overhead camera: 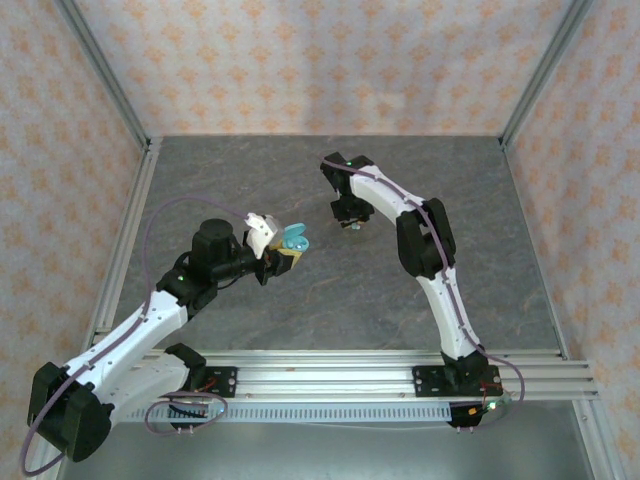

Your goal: Insert the wireless bluetooth earbuds into the charging case

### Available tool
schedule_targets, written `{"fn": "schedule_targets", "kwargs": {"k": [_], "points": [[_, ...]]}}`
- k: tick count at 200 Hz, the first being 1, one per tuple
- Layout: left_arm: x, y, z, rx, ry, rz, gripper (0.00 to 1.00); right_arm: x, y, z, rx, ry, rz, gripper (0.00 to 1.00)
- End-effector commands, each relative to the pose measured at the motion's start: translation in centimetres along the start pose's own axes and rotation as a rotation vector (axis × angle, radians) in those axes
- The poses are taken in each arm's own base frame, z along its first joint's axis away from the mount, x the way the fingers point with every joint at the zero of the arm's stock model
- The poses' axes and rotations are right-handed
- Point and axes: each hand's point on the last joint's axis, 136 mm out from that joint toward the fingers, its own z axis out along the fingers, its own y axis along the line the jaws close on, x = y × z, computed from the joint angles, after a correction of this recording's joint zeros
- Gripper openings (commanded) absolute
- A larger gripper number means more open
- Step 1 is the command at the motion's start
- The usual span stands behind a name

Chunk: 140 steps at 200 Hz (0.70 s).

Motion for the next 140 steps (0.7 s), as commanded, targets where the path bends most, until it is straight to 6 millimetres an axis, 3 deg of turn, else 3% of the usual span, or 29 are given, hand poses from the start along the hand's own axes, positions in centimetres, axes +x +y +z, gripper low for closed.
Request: {"fn": "schedule_targets", "kwargs": {"k": [1,62,104,140], "points": [[-0.4,-0.2,-0.4,-0.012,-0.007,0.022,0.00,0.3,-0.3,0.7,0.037,0.027,-0.025,0.29],[-0.6,-0.2,-0.5,-0.014,-0.005,0.026,0.00,0.8,-0.4,0.8,0.041,0.051,-0.031,0.21],[-1.2,-0.4,-0.9,-0.011,-0.021,0.030,0.00,0.7,-0.6,-2.6,-0.008,0.001,-0.001,0.18],[-1.6,-0.8,-1.1,0.003,-0.037,0.016,0.00,1.4,0.2,-6.4,-0.154,-0.042,0.073,0.17]]}}
